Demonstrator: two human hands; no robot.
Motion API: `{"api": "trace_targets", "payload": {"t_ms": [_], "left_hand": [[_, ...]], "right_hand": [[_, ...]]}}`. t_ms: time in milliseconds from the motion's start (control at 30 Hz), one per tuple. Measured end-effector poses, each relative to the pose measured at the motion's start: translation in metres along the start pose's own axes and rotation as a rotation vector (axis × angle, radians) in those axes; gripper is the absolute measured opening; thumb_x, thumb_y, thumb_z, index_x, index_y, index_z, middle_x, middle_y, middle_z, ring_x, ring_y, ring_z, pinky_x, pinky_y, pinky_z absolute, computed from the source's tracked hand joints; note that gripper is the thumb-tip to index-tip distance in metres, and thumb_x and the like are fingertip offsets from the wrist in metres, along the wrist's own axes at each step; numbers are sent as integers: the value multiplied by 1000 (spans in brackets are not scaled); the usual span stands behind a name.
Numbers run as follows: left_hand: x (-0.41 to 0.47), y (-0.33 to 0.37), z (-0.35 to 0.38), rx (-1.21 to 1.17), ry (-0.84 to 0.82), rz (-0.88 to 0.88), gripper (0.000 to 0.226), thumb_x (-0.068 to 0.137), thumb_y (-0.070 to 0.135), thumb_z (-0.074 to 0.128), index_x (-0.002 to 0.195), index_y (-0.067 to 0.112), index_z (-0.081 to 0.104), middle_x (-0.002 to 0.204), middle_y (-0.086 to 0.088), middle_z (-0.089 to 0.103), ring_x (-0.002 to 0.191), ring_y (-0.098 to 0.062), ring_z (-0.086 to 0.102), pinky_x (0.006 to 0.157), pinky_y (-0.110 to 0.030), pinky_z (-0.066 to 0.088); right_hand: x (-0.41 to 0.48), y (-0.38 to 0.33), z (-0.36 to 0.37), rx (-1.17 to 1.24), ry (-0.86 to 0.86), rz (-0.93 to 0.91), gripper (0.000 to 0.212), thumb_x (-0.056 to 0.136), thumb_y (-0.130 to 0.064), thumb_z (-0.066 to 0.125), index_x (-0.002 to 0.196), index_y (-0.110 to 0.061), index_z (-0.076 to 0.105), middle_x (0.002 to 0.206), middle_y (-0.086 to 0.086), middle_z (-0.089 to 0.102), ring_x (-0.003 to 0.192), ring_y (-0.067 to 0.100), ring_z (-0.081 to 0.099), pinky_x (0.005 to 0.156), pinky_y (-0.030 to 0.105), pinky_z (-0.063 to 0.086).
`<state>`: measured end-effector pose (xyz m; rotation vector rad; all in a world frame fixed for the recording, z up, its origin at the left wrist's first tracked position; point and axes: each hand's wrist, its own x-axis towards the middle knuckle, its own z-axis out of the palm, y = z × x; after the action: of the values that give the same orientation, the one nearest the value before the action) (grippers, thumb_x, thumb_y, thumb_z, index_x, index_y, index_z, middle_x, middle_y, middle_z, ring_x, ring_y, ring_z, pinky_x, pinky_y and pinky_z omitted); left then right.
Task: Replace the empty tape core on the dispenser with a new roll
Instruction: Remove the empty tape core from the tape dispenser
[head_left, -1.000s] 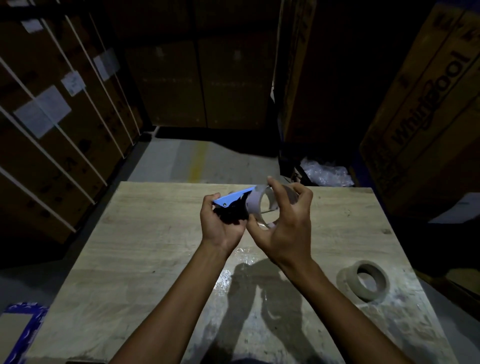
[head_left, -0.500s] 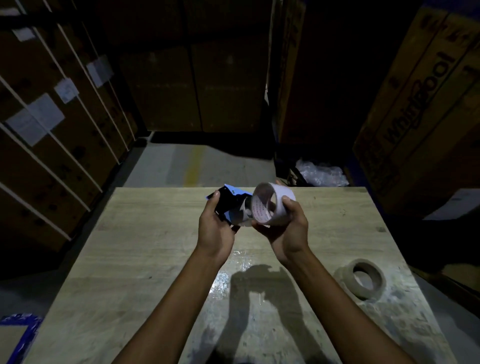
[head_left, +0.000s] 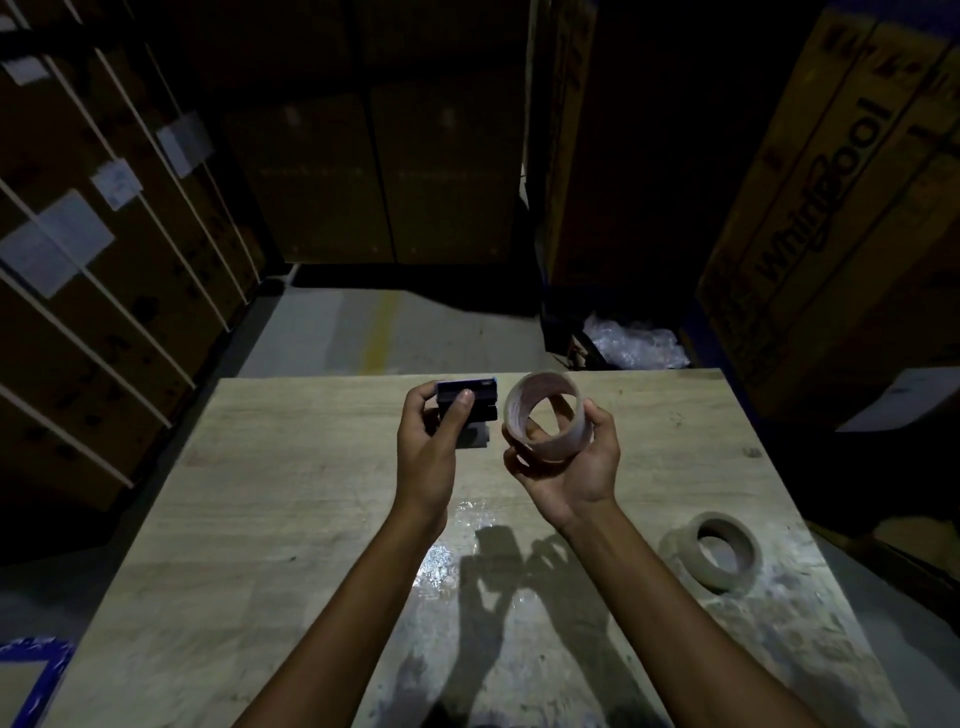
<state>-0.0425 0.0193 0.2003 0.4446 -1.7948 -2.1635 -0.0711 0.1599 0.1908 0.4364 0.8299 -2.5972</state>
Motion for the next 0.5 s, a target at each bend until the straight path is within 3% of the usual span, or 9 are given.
{"api": "trace_targets", "payload": {"t_ms": [67,167,233,367,500], "left_hand": [[4,-3,-2,-90,-15,-64,24,97,26,59,118,13,60,105,-5,70,94,-17,67,77,-31,53],[15,-13,-6,-314,-34,-300,40,99,34,54,129,8,60,119,-14,68,98,-26,67,81,-38,52],[21,-21,-10,-438,-17,-475,48,100,38,53,135,6,57,126,-19,66,99,-29,67,86,-42,53],[27,-49,-20,-524,-1,-671,46,100,40,54,133,8,57,129,-19,64,105,-35,65,93,-50,50],[25,-75,-28,-495,6,-780,25,100,16,52,115,0,63,111,-20,66,93,-34,63,86,-43,48]], "right_hand": [[1,3,-1,-97,33,-49,33,84,-46,52,92,-20,71,106,20,64,92,31,59,73,38,47],[3,8,-4,-289,130,-169,52,68,-47,64,113,-20,66,114,15,66,103,28,62,82,42,52],[5,14,-9,-463,117,-230,68,65,-47,65,128,-22,61,109,6,68,95,20,66,75,37,55],[11,33,-25,-677,62,-245,64,77,-44,59,139,-29,52,116,1,67,83,3,70,63,24,56],[22,50,-43,-653,137,-119,55,77,-49,61,128,-29,58,115,7,66,86,16,68,57,29,54]]}}
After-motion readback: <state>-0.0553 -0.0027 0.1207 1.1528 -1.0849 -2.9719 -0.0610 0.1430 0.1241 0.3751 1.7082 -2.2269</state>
